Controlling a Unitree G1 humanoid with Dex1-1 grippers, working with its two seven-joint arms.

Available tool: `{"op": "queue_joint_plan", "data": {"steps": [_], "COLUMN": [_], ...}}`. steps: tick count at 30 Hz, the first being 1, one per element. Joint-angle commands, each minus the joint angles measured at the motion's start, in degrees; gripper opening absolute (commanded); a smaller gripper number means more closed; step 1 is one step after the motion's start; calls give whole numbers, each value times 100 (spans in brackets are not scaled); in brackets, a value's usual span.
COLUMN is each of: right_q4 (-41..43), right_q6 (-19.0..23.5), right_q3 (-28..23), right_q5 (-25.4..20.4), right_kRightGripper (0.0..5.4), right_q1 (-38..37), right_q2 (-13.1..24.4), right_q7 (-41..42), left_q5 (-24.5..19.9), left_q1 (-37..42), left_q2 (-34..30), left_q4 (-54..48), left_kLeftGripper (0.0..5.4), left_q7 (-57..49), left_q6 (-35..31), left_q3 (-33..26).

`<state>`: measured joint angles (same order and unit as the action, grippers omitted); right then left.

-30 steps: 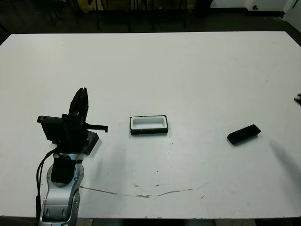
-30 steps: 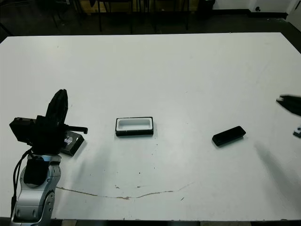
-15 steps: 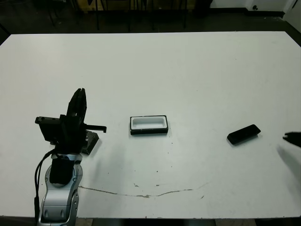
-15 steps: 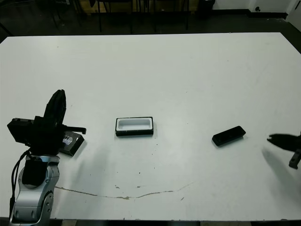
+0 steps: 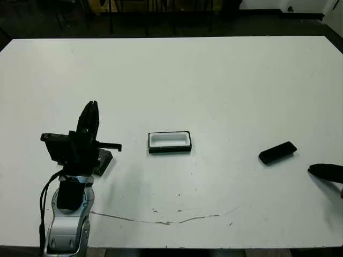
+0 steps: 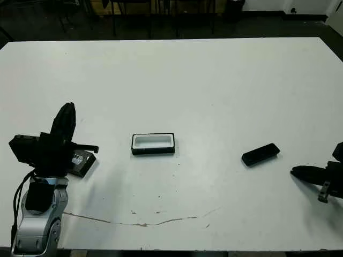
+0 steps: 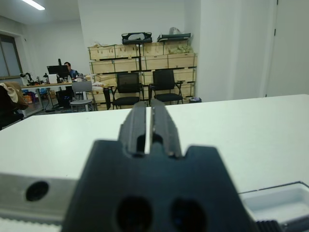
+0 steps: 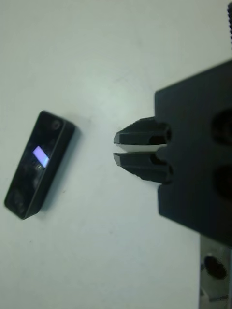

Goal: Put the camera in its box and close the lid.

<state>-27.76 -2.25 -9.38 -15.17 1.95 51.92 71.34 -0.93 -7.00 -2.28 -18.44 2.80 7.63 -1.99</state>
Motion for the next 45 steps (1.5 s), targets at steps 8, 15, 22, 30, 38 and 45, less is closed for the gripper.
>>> {"op": "queue_joint_plan", "data": {"steps": [8,15,22,30,38,45], "right_q4": [1956,1644,1972,1560,1167,813], "right_q6": [1906,1879,2302,1803,1605,1190], "right_q3": [345,668,949,1324,1597,1774], "right_q5": [60,288,321,735,863,1036], "right_kRightGripper": [0,0,0,0,0,0], "right_q1": [-377,-118,212,797,1297,1662], "right_q2": [-73,-398,-389,-699,-920,-1086], "right_q7": [-928,-1199,-1276,-1596,-1474,-1479], "left_q5": [56,34,87,53,98,55], "left_q1": [-63,-78,-67,-93,-114,-157], "left_q2": [-19,-8,9,28,44,34], "left_q4": [71,46,101,105,100,108], "left_kLeftGripper": [1,1,1,1,1,1], "left_q7": [-32,-31,-62,-55,-102,-71], "left_q6": [-60,-91,-16,-17,-18,29], "left_q3": [25,31,64,95,108,117]}}
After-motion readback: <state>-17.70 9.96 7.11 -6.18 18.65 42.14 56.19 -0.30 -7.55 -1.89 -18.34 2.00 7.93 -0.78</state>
